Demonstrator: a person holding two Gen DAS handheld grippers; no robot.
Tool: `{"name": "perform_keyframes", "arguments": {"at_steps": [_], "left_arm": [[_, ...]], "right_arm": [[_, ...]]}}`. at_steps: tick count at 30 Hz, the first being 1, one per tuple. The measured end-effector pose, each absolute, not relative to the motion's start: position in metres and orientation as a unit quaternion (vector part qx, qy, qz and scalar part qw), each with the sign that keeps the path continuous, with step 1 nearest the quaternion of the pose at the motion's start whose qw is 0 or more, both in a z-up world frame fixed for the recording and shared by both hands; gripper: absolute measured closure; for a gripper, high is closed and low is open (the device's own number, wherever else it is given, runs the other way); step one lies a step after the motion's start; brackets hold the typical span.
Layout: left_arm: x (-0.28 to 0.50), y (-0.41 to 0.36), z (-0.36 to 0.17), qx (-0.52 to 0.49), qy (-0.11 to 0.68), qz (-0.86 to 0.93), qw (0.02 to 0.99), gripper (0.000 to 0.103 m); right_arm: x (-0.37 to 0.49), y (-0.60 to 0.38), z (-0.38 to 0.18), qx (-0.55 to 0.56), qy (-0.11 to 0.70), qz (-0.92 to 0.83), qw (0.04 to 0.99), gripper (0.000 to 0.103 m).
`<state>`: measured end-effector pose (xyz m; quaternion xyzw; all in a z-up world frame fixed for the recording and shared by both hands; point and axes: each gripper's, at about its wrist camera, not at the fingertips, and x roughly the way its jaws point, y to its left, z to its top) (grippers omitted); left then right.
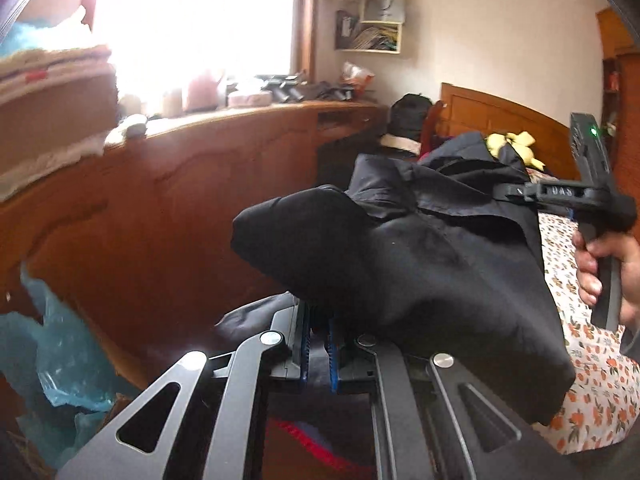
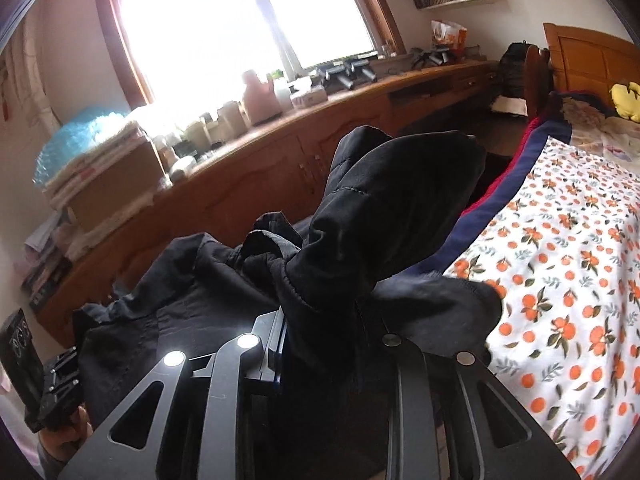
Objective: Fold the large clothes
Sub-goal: 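Lift the folded coat with both tools and carry it toward the desk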
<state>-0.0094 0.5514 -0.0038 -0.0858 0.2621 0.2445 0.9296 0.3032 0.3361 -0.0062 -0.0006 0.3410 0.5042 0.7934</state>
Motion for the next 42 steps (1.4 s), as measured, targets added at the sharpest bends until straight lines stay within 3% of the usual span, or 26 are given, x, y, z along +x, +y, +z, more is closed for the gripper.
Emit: {"name": "perform_keyframes", "arguments": {"at_steps": [6,8,9,12,13,14,16,18,19,20,21,22,23,26,31,36,42], "left_arm": [[-0.009,0.569,-0.019,-0.093,0.272,0.256,0.923,0.094],[-0.004,0.573,-0.021,-0.093,0.276,0.260,0.921,0.094],[-0.005,0.572,-0.021,-0.091,0.278,0.261,0.920,0.092],[-0.008,0.568,-0.017,-0.083,0.277,0.274,0.917,0.075],[-0.007,0.566,-0.014,-0.079,0.274,0.280,0.916,0.054],[-0.011,0.564,-0.010,-0.073,0.265,0.287,0.918,0.037],[-0.020,0.556,0.001,-0.061,0.252,0.288,0.922,0.034],[-0.025,0.545,0.011,-0.047,0.244,0.291,0.924,0.034],[-0.026,0.538,0.018,-0.042,0.238,0.289,0.927,0.034],[-0.026,0.528,0.028,-0.037,0.226,0.278,0.933,0.042],[-0.025,0.519,0.034,-0.034,0.221,0.268,0.937,0.048],[-0.021,0.510,0.040,-0.030,0.219,0.259,0.940,0.057],[-0.015,0.501,0.046,-0.025,0.217,0.249,0.944,0.069],[0.009,0.486,0.049,-0.019,0.233,0.220,0.947,0.086],[0.039,0.500,0.013,-0.026,0.293,0.236,0.926,0.096],[0.045,0.538,-0.029,-0.063,0.333,0.252,0.906,0.097],[0.043,0.527,-0.021,-0.054,0.310,0.268,0.911,0.097]], "right_arm": [[0.305,0.348,-0.042,-0.056,0.353,0.456,0.815,0.065],[0.307,0.351,-0.054,-0.065,0.373,0.448,0.810,0.049],[0.305,0.349,-0.057,-0.067,0.375,0.447,0.809,0.046],[0.298,0.341,-0.053,-0.078,0.357,0.452,0.813,0.029],[0.295,0.338,-0.050,-0.083,0.347,0.451,0.818,0.017],[0.288,0.333,-0.043,-0.092,0.325,0.455,0.824,0.015],[0.275,0.326,-0.032,-0.116,0.288,0.465,0.829,0.015],[0.263,0.318,-0.023,-0.127,0.264,0.490,0.821,0.022],[0.260,0.316,-0.021,-0.126,0.263,0.500,0.815,0.045],[0.257,0.315,-0.020,-0.127,0.267,0.512,0.807,0.065],[0.254,0.315,-0.020,-0.127,0.274,0.517,0.801,0.074],[0.251,0.316,-0.022,-0.127,0.280,0.524,0.794,0.092],[0.249,0.316,-0.023,-0.128,0.282,0.528,0.791,0.098],[0.240,0.316,-0.030,-0.134,0.285,0.534,0.785,0.098],[0.230,0.299,-0.029,-0.126,0.288,0.540,0.781,0.098],[0.219,0.275,-0.023,-0.122,0.281,0.546,0.779,0.098],[0.205,0.228,-0.014,-0.100,0.277,0.537,0.790,0.098]]}}
